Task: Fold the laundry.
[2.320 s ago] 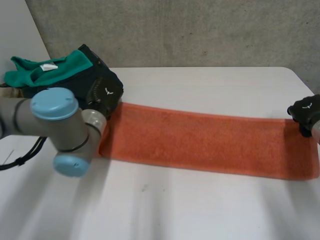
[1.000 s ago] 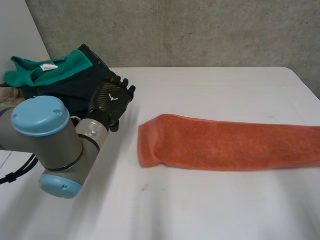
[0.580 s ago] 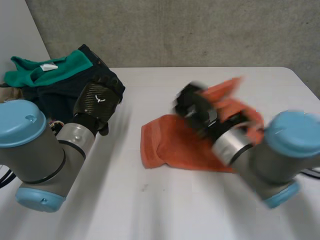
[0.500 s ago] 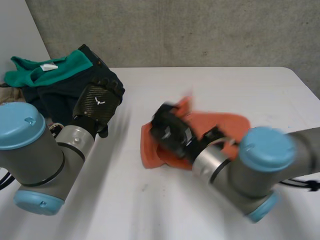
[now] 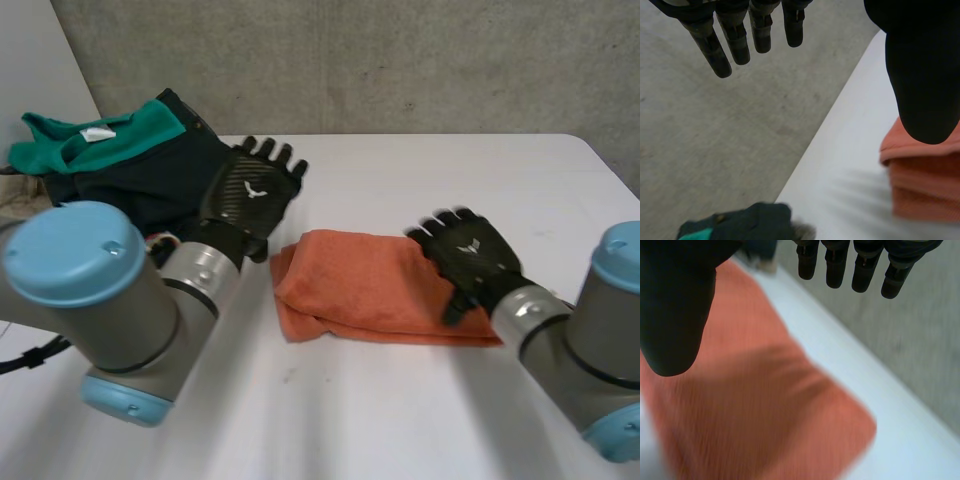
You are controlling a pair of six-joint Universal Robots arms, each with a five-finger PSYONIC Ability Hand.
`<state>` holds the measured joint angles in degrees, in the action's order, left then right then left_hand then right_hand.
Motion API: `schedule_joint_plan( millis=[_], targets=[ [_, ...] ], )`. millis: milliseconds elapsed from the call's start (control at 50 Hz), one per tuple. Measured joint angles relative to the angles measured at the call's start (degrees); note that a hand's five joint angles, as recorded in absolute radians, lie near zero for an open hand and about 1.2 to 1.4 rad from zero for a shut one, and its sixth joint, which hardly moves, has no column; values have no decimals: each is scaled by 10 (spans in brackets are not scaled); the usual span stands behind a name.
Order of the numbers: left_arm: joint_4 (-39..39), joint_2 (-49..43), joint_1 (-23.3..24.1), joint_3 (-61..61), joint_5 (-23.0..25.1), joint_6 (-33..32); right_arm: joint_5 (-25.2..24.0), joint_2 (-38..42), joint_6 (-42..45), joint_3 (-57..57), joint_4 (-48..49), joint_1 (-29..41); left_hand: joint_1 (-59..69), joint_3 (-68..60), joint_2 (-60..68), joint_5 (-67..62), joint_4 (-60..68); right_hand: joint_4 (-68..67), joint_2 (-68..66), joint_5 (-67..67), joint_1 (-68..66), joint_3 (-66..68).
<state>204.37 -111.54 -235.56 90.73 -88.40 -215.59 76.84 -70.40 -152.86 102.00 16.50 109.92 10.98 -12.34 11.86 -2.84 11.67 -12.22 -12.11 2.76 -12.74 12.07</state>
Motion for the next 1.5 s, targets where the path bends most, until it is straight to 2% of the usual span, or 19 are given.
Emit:
schedule_joint_plan(
  millis=[60, 100, 140, 180, 340, 480, 640, 680, 700, 720, 740, 780, 820, 1000, 1100, 1200, 1320, 1400, 1500],
  targets=[
    [0, -24, 18, -16, -2, 2, 3, 14, 33, 18, -22, -42, 0, 0, 0, 0, 0, -25, -25, 24, -25, 26],
    [0, -33, 24, -22, -3, 2, 6, 23, 53, 23, -27, -59, 0, 0, 0, 0, 0, -155, -157, 143, -150, 156],
    [-1, -44, 32, -28, -4, 2, 15, 38, 87, 28, -28, -83, 0, 0, 0, 0, 0, -389, -414, 385, -404, 392],
    [-1, -48, 34, -29, -5, 2, 25, 46, 108, 27, -19, -96, 0, 0, 0, 0, 0, -527, -538, 514, -501, 529],
    [-5, -39, 32, -23, -11, 1, 53, 29, 153, 1, 48, -79, 0, 0, 0, 0, 0, -564, -554, 543, -502, 560],
    [-8, 0, 11, -6, -49, 14, 33, 22, 172, -57, 78, 59, 0, 0, 0, 0, 0, -564, -554, 551, -502, 560],
    [-8, 22, -19, 18, -66, 51, -60, 108, 180, -103, 74, 206, 0, 0, 0, 0, 0, -564, -553, 552, -501, 559],
    [-7, 23, -23, 20, -66, 59, -68, 123, 178, -110, 71, 216, 0, 0, 0, 0, 0, -440, -429, 428, -385, 437],
    [-7, 22, -25, 19, -66, 65, -69, 131, 174, -114, 69, 221, 0, 0, 0, 0, 0, -304, -275, 287, -233, 300],
    [-7, 22, -26, 19, -66, 68, -67, 134, 170, -117, 68, 222, 0, 0, 0, 0, 0, -293, -263, 275, -222, 289],
    [-7, 22, -27, 17, -65, 74, -59, 135, 158, -120, 67, 223, 0, 0, 0, 0, 0, -137, -106, 113, -74, 134],
    [-6, 21, -27, 14, -65, 80, -46, 130, 138, -123, 65, 220, 0, 0, 0, 0, 0, -30, -21, 18, -7, 30],
    [-5, 18, -26, 3, -64, 89, -25, 111, 99, -124, 63, 207, 0, 0, 0, 0, 0, -2, 0, 0, 0, 0],
    [-9, -26, 21, -83, -61, 166, 26, 6, -168, -114, 20, 91, 0, 0, 0, 0, 0, -1, 0, 0, 0, 0],
    [-40, -66, 57, -121, -64, 217, 27, 13, -225, -144, -47, 56, 0, 0, 0, 0, 0, -1, 0, 0, 0, 0],
    [-97, -109, 76, -142, -86, 248, 13, 79, -235, -213, -128, 49, 0, 0, 0, 0, 0, -1, 0, 0, 0, 0],
    [-167, -158, 80, -159, -148, 256, -28, 166, -230, -298, -218, 50, 0, 0, 0, 0, 0, -1, 0, 0, 0, 0],
    [-204, -180, 76, -162, -175, 253, -41, 205, -222, -324, -246, 51, 0, 0, 0, 0, 0, -1, 0, 0, 0, 0],
    [-239, -201, 71, -161, -182, 251, -35, 229, -188, -332, -257, 51, 0, 0, 0, 0, 0, -1, 0, 0, 0, 0]
  ],
)
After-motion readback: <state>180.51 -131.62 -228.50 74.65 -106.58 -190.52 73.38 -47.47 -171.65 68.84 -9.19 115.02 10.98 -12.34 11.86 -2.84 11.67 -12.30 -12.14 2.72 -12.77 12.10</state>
